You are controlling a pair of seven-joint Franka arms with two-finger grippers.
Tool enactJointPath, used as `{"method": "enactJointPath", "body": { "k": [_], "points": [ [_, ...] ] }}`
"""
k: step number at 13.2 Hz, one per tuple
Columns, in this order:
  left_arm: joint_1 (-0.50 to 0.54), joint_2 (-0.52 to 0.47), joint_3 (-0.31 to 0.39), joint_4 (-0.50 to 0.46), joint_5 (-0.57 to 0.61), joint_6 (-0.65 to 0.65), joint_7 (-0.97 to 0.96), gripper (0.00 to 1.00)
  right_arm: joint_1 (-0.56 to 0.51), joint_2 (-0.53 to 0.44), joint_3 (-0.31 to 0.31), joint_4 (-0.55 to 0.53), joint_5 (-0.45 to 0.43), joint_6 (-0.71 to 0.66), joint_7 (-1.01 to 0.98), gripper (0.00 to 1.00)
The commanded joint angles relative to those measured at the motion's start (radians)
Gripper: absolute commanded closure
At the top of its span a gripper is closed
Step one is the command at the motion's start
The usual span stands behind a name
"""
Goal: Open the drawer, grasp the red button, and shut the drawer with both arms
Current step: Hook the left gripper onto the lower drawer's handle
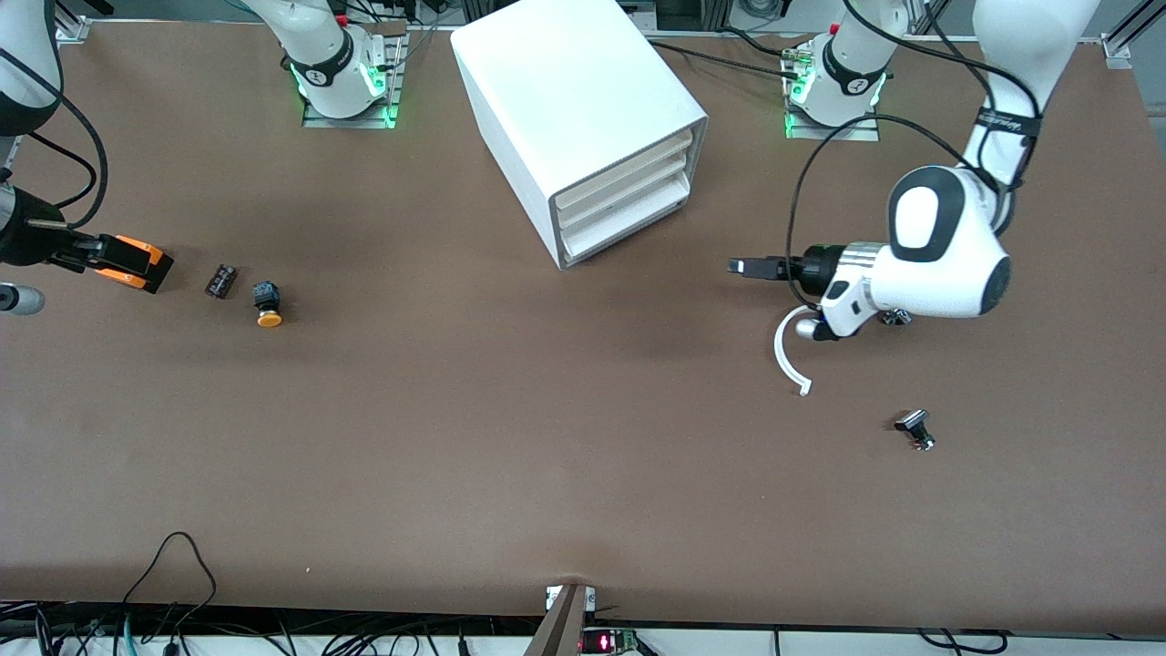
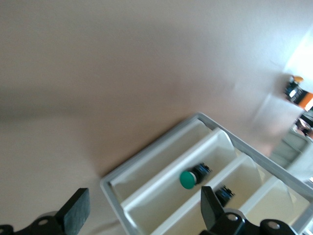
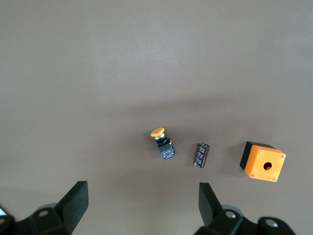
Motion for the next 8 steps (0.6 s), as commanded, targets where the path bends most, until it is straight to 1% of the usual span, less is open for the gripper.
{"method": "enactJointPath", "body": {
  "k": [1,3,6,8],
  "points": [
    [-0.023,0.027,-0.014,-0.069,-0.166,0.014,0.170,0.00,-0.002,0.013,0.008,0.030,0.006,-0.028,-0.005,0.00],
    [-0.040,0.041,-0.014,-0.132,-0.278,0.015,0.282,0.00,-0.001,0.013,0.009,0.030,0.007,-0.034,0.005,0.00],
    [-0.084,0.053,-0.015,-0.170,-0.323,0.015,0.367,0.00,-0.002,0.014,0.008,0.030,0.013,-0.034,0.008,0.00],
    [-0.123,0.056,-0.023,-0.207,-0.398,0.034,0.371,0.00,-0.002,0.013,0.008,0.029,0.013,-0.038,0.005,0.00]
  ]
}}
